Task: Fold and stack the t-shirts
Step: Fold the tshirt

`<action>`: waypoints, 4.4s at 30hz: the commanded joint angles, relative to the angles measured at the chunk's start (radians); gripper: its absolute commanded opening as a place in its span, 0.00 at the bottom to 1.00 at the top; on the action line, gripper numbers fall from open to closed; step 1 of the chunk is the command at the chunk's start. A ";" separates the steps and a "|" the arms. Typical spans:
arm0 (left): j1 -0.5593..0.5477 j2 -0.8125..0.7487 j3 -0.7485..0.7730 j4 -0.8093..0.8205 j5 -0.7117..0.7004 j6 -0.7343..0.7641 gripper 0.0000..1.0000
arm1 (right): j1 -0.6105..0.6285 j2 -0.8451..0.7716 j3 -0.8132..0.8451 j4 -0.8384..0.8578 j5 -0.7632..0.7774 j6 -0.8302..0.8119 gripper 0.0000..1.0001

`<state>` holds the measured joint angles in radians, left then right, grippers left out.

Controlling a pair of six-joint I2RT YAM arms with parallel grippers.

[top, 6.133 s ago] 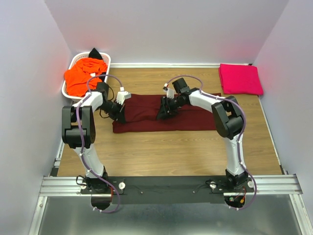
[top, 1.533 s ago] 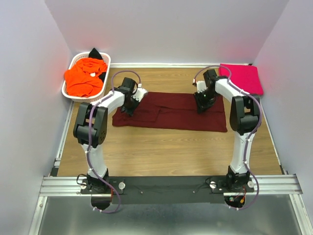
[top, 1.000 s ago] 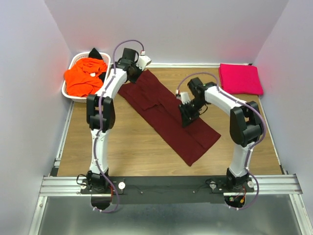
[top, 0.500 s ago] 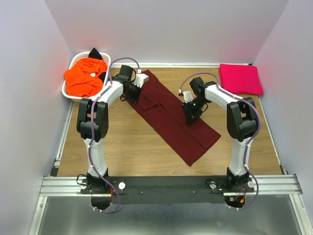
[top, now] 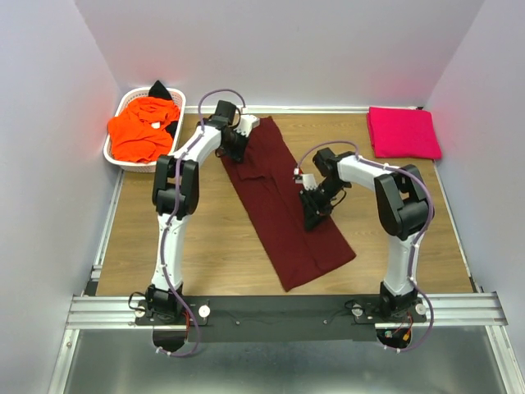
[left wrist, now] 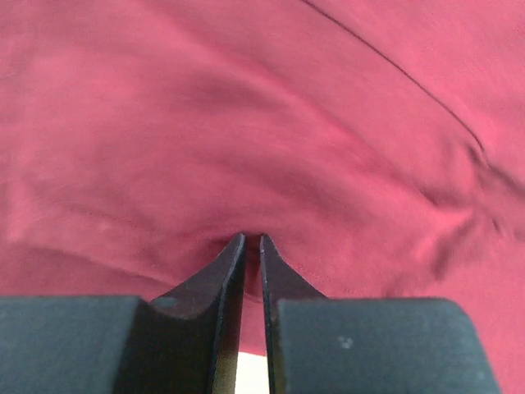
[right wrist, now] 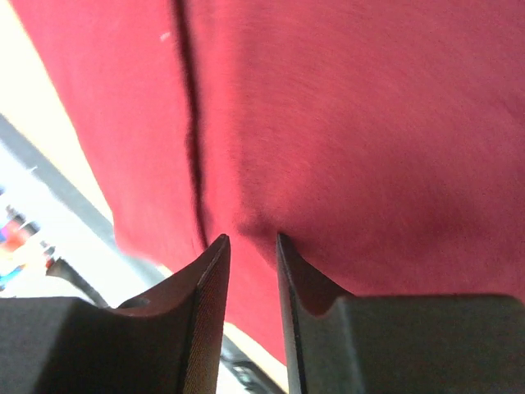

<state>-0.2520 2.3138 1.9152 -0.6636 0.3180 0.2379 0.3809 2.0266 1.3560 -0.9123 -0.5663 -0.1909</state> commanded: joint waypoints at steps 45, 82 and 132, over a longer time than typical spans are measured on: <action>-0.026 0.097 0.034 0.101 0.127 -0.132 0.31 | -0.065 0.517 0.795 0.308 0.261 0.366 0.34; 0.046 0.161 0.320 0.111 0.153 -0.083 0.35 | -0.117 0.503 0.894 0.352 0.066 0.381 0.57; -0.119 -1.051 -1.091 0.138 0.217 0.734 0.65 | 0.016 -0.325 -0.187 0.263 -0.064 -0.010 0.67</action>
<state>-0.3508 1.4017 0.8856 -0.4732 0.5262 0.7498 0.3962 1.8816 1.1881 -0.6132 -0.6476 -0.0898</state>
